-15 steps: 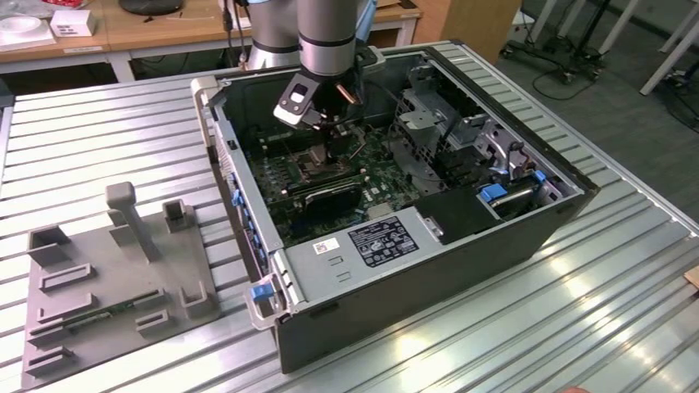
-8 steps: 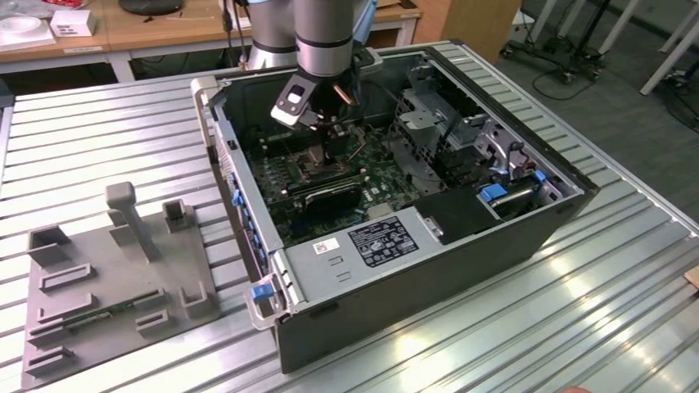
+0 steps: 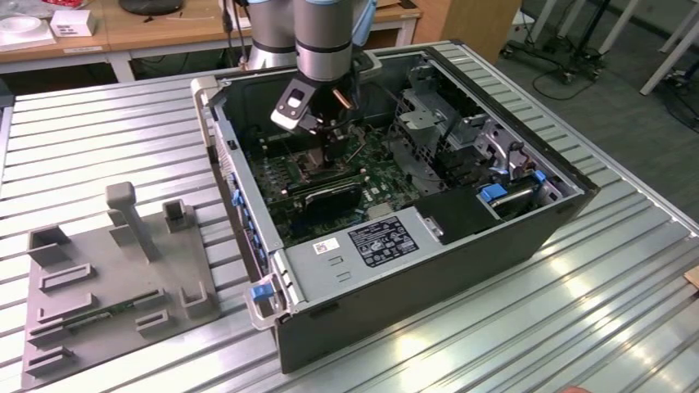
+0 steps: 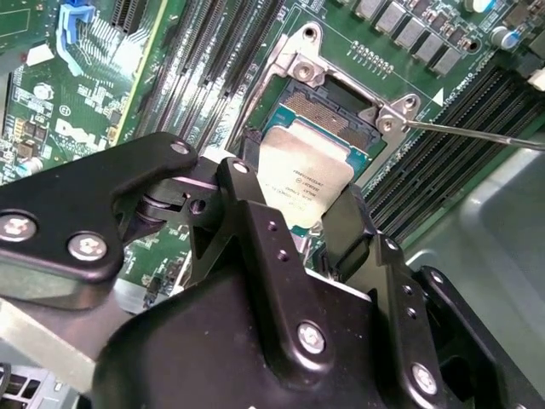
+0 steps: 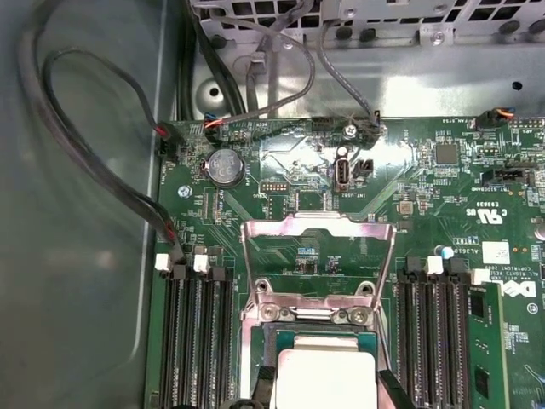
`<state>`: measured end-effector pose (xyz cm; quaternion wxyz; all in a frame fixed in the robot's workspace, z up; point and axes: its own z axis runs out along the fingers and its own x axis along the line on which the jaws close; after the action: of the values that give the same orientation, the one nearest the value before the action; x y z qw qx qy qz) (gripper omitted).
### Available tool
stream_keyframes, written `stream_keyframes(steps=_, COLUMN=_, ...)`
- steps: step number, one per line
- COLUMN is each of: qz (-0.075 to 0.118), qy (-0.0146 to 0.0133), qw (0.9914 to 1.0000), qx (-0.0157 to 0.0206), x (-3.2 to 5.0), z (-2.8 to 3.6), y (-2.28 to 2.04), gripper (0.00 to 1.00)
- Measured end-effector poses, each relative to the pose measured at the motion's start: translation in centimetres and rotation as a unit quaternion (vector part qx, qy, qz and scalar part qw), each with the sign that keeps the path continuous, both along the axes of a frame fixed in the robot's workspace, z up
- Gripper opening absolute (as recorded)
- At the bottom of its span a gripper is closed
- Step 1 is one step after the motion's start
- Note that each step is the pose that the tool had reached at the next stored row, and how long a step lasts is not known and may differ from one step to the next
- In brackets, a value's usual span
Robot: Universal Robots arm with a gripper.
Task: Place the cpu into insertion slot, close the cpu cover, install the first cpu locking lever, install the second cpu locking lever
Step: 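Place the cpu into insertion slot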
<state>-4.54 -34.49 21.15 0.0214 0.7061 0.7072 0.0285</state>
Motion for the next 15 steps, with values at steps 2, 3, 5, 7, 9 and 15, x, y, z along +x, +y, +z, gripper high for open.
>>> stream_keyframes(steps=2, qz=0.000, qy=0.0001, qw=1.00000, qx=-0.0001, x=-0.03, z=-0.06, y=-0.01, gripper=0.54)
stream_keyframes(steps=3, qz=0.000, qy=0.0000, qw=1.00000, qx=-0.0001, x=-0.09, z=-0.09, y=-0.01, gripper=0.54)
stream_keyframes(steps=5, qz=0.000, qy=0.0000, qw=1.00000, qx=0.0000, x=-0.26, z=-0.14, y=0.00, gripper=0.54)
stream_keyframes(steps=7, qz=0.000, qy=0.0000, qw=1.00000, qx=0.0001, x=-0.32, z=-0.24, y=0.01, gripper=0.54)
stream_keyframes(steps=9, qz=-0.001, qy=0.0000, qw=1.00000, qx=0.0000, x=-0.32, z=-0.39, y=0.00, gripper=0.54)
stream_keyframes(steps=15, qz=-0.005, qy=0.0000, qw=0.99999, qx=0.0000, x=-0.32, z=-0.68, y=0.00, gripper=0.54)
